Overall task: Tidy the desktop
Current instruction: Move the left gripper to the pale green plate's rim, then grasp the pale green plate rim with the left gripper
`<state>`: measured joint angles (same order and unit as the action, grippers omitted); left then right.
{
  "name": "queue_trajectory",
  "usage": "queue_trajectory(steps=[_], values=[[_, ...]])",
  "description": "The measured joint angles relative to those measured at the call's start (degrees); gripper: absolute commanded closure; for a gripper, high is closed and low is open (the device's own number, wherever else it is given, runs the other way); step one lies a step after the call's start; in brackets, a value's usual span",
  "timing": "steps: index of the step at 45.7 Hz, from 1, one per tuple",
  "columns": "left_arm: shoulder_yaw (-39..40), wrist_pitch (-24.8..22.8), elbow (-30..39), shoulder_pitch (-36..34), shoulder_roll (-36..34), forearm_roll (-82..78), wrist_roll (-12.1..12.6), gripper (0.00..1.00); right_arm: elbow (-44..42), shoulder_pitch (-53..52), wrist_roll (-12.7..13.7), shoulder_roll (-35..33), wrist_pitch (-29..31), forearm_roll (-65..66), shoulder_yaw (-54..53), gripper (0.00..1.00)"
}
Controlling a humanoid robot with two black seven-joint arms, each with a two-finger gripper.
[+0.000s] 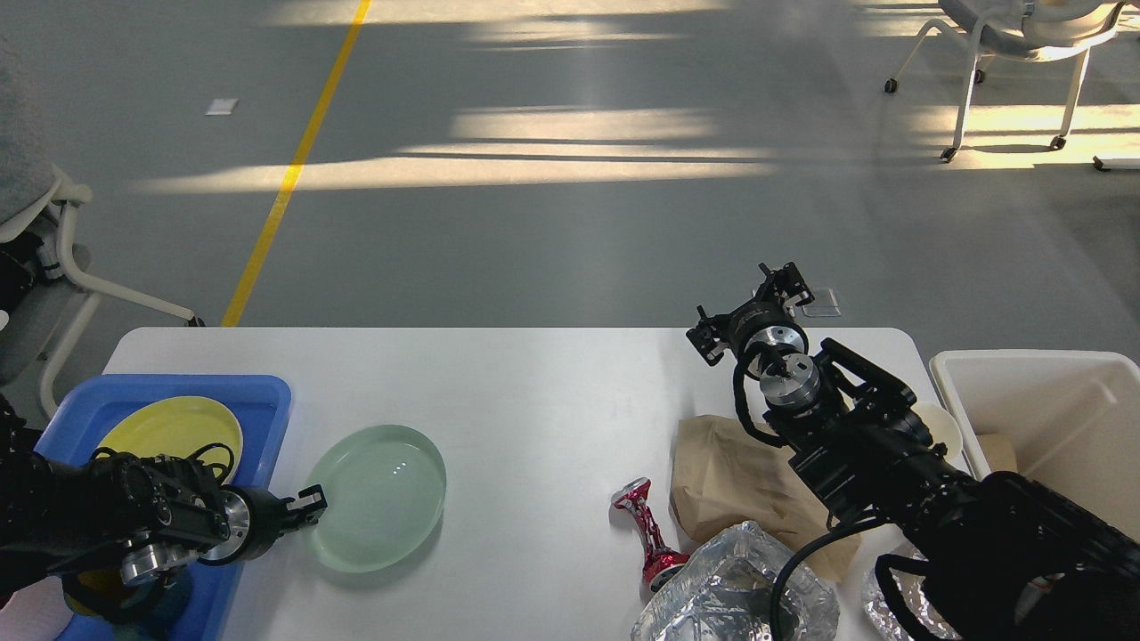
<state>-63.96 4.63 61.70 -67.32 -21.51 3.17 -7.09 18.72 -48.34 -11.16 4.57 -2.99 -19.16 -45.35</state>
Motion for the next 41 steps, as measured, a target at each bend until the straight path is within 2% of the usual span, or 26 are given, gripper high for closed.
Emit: queue_trajectory(steps=[11,20,26,34,38,41], values=[[0.83,-0.85,1.87,-1.22,-0.11,-0.1,1.62,1.0,0.0,0.0,0.0,0.0,0.0,0.0,0.0,0.0],[0.84,-2.35,4.56,-5.76,-1.09,-0.17,2.09,1.0,0.0,0.0,0.0,0.0,0.0,0.0,0.0,0.0],[0.79,-6.03,6.31,-10.73,-2.79,-0.18,2.4,1.0,0.0,0.0,0.0,0.0,0.0,0.0,0.0,0.0],[0.23,-13.23,7.29,-16.68,-4.47,-0.31,2.86,1.0,0.0,0.0,0.0,0.0,-0.01,0.0,0.0,0.0],[0.01,-14.7,7.3,-17.29,-4.54,-0.73,2.93,0.95,0.0,0.0,0.0,0.0,-0.01,0.0,0.0,0.0],[-0.47,-14.97,7.29,-17.14,-4.31,-0.99,2.95,0.86,0.0,0.0,0.0,0.0,-0.01,0.0,0.0,0.0]])
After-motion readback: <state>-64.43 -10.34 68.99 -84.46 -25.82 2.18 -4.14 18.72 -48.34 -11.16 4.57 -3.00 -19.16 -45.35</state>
